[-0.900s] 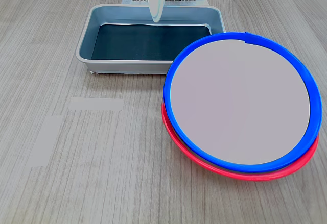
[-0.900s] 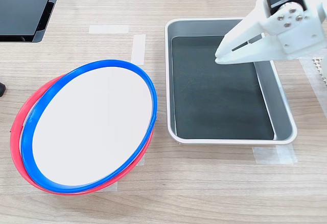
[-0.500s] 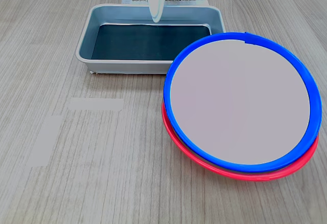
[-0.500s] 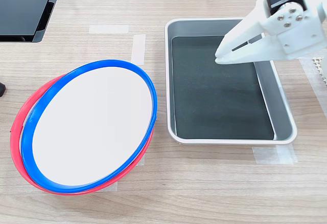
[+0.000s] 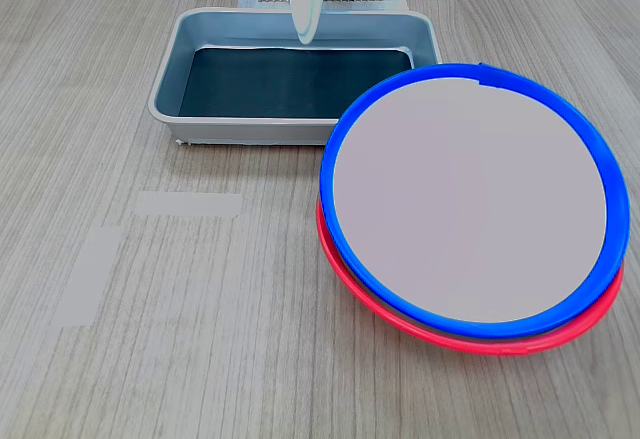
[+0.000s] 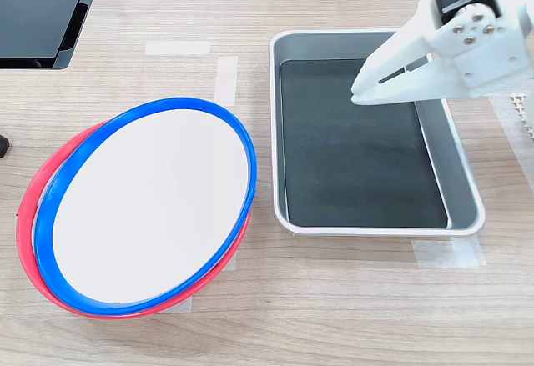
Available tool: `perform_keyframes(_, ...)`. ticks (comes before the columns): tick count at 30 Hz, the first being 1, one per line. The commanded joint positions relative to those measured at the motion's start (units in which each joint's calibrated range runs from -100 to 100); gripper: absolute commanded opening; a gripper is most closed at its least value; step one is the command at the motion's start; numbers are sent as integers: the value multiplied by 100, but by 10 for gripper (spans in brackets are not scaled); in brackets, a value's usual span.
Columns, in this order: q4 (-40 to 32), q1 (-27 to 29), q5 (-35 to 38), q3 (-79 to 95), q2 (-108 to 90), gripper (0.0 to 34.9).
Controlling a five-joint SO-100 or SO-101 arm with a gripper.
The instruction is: Lift the stacked dish and set it down on the table.
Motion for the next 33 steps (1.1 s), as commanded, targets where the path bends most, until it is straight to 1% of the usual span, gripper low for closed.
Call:
perform_keyframes(1, 28, 20, 15, 0, -26, 3)
perform_keyframes(11, 28, 20, 20, 0, -26, 3)
perform_keyframes(16, 28, -488, 332, 0, -26, 3)
perform_keyframes(18, 28, -498, 337, 0, -26, 3)
perform_keyframes(21, 85, -658, 391, -27, 26, 3)
perform_keyframes(24, 3, -592, 567, -482, 503, 5)
perform_keyframes(25, -14, -582, 611, -728, 785, 31)
perform_keyframes(26, -80, -582, 654, -1047, 1211, 69)
perform_keyframes(27, -195, -601, 684, -1347, 1638, 90)
perform_keyframes(28, -303, -639, 703, -1757, 2192, 99)
perform_keyframes(29, -327, -705, 723, -2212, 2797, 115)
perform_keyframes(30, -311, -780, 752, -2622, 3284, 120)
perform_keyframes(33, -162, -1053, 806, -3851, 4657, 168)
